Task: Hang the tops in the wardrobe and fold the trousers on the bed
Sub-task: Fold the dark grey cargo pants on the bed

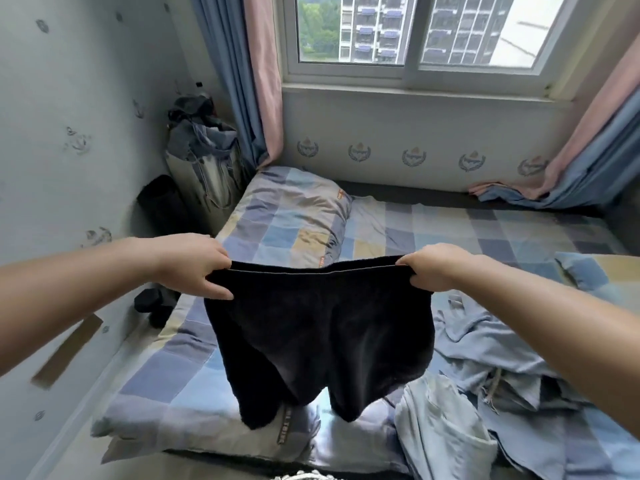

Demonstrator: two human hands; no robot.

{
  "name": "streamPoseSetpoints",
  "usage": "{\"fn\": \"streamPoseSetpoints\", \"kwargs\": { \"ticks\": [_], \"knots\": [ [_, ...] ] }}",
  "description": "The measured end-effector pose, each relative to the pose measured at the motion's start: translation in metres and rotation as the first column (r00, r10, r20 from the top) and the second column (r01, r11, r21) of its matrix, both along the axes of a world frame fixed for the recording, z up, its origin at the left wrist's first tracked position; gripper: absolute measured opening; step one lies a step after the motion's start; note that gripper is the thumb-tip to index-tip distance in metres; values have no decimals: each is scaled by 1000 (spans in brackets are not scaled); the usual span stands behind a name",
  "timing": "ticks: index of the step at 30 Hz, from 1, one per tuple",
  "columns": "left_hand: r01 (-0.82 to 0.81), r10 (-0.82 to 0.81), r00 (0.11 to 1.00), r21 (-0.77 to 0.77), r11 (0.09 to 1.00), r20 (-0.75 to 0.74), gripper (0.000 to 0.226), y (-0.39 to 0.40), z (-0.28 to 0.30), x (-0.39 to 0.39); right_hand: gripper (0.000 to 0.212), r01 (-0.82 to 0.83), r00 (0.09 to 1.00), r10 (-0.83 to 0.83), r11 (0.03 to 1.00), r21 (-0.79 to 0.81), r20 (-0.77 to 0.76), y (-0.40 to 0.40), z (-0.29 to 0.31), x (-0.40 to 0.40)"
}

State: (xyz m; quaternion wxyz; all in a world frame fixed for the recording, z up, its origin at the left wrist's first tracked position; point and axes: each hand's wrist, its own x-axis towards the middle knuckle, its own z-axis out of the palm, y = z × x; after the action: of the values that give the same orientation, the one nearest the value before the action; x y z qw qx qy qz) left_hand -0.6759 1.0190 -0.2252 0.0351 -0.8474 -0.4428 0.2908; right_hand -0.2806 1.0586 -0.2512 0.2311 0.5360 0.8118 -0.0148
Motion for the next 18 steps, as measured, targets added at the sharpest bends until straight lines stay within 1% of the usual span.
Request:
{"fn": "streamPoseSetpoints", "kwargs": {
  "ticks": [1,2,3,4,5,6,7,9,11,12,14,15,16,18],
  "knots": [
    [55,-54,998,55,997,-20,77,5,-8,-6,35,-1,999,0,1000,8,52,0,1,-9],
    [108,-106,994,102,989,-26,82,9,-17,-11,30,-2,995,1,1000,10,101,-1,1,-16],
    [146,-147,989,135,980,-6,74,12,-24,-17,27,-3,990,2,1000,6,142,-2,1,-21],
    [161,-169,985,148,976,39,60,17,-30,-24,25,5,984,-4,1000,-7,176,-4,-1,-27],
    [175,-193,976,163,971,104,47,21,-35,-30,23,18,980,-14,1000,-19,198,-7,-3,-31],
    [181,-210,963,171,969,171,41,25,-38,-35,23,28,977,-20,999,-32,214,-11,-6,-33],
    [195,-233,945,175,965,229,42,30,-40,-41,24,33,973,-23,999,-40,230,-16,-9,-35],
    [221,-257,907,144,965,332,52,38,-41,-53,29,31,961,-15,998,-55,278,-24,-17,-36],
    [249,-272,863,109,962,427,58,46,-41,-67,31,-8,943,32,997,-73,333,-29,-22,-33],
    [283,-312,834,133,950,454,61,49,-42,-76,30,-24,937,55,995,-92,346,-29,-23,-32],
    [336,-400,780,218,916,481,62,57,-48,-94,27,-42,944,80,992,-121,321,-29,-26,-28],
    [335,-415,764,246,910,494,55,60,-50,-103,26,-48,955,81,991,-123,284,-28,-28,-28],
    [318,-418,764,276,907,492,44,63,-53,-110,26,-57,968,82,993,-107,237,-25,-30,-28],
    [221,-356,792,311,924,495,17,70,-57,-120,26,-84,984,89,996,-35,155,-16,-34,-30]
  ]
}}
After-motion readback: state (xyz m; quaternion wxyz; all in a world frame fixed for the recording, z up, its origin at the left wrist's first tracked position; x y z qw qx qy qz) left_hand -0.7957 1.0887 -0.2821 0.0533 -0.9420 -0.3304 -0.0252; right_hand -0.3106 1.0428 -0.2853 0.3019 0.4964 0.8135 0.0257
